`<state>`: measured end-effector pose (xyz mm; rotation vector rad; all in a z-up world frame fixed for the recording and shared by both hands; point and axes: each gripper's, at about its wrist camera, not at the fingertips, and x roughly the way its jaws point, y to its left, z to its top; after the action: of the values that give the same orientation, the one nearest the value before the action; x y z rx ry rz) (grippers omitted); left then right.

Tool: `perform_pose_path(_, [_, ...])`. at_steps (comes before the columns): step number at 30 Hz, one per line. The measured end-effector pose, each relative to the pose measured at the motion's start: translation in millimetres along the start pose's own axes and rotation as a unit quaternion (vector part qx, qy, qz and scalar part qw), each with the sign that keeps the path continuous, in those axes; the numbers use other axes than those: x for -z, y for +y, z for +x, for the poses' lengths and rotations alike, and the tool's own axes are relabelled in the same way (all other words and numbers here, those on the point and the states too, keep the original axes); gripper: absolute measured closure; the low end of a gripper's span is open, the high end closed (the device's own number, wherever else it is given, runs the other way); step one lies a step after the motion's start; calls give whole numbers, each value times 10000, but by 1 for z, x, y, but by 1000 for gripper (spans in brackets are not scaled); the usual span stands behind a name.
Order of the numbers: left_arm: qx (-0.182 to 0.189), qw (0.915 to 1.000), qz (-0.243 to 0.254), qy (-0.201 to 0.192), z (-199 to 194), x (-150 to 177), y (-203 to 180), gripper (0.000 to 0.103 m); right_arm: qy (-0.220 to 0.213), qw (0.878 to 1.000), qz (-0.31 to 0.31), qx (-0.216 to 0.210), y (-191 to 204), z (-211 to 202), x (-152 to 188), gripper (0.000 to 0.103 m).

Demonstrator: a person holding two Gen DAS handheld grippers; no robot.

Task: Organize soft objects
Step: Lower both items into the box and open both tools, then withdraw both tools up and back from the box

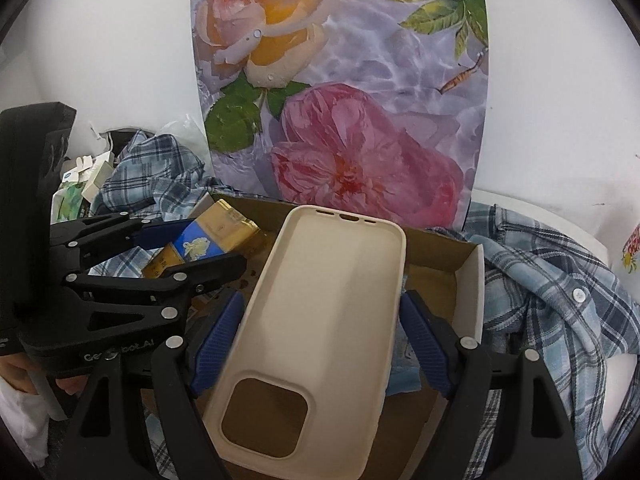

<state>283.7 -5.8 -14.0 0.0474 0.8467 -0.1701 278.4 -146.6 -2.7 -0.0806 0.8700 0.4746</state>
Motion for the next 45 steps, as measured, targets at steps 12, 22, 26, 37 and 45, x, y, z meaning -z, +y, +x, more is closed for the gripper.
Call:
perform_pose_path(12, [-116,9989,-390,-226,-5,-4,19,0,-214,9994,240,134,-14,-16,-5,7])
perform_pose_path(22, [-231,9983,-318,-428,-19,-6,20,0,-403,9986,55,330,-12,-34,-12,0])
perform_pose_path(26, [-234,9979,-272,-542,-29,-7,18,0,-504,9981,12,366,-8,-42,-15,0])
perform_pose_path(37, [-217,9950,-162,-964,-69,-17,11,0,-947,9945,-203,408,9,-78,-25,0])
perform_pose_path(45, [-170,9919,-83,-1258,-99,-20,6,0,-1268,9903,-371,442,24,-108,-30,0])
